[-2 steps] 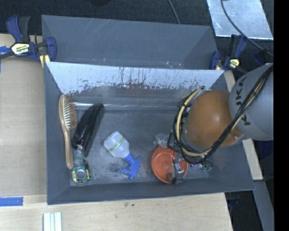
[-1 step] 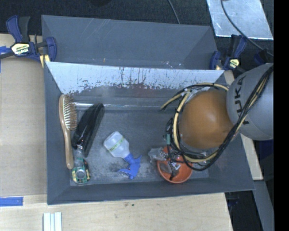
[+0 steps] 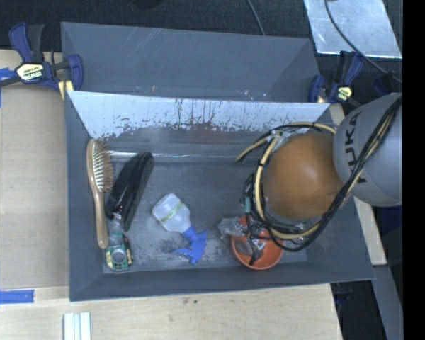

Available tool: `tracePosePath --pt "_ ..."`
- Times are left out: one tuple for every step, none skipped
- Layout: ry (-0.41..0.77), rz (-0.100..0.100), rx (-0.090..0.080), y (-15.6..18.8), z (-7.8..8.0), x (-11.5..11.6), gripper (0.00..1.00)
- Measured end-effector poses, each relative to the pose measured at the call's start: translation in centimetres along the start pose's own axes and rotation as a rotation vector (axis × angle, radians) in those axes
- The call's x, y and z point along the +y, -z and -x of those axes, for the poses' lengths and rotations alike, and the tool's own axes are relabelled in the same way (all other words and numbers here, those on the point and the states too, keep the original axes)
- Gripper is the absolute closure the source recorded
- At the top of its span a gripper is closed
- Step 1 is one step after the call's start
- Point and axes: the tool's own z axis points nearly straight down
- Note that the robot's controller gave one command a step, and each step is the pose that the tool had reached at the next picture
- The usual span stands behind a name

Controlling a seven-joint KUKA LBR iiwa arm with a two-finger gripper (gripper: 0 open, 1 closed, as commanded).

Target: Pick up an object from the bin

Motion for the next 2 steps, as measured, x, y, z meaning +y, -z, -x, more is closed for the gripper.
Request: tracePosePath --pt "-0.002 0.005 0.006 2.4 -0.1 0.1 1.0" --pt "-0.003 0.002 0.003 5.8 0.0 0.0 1.0"
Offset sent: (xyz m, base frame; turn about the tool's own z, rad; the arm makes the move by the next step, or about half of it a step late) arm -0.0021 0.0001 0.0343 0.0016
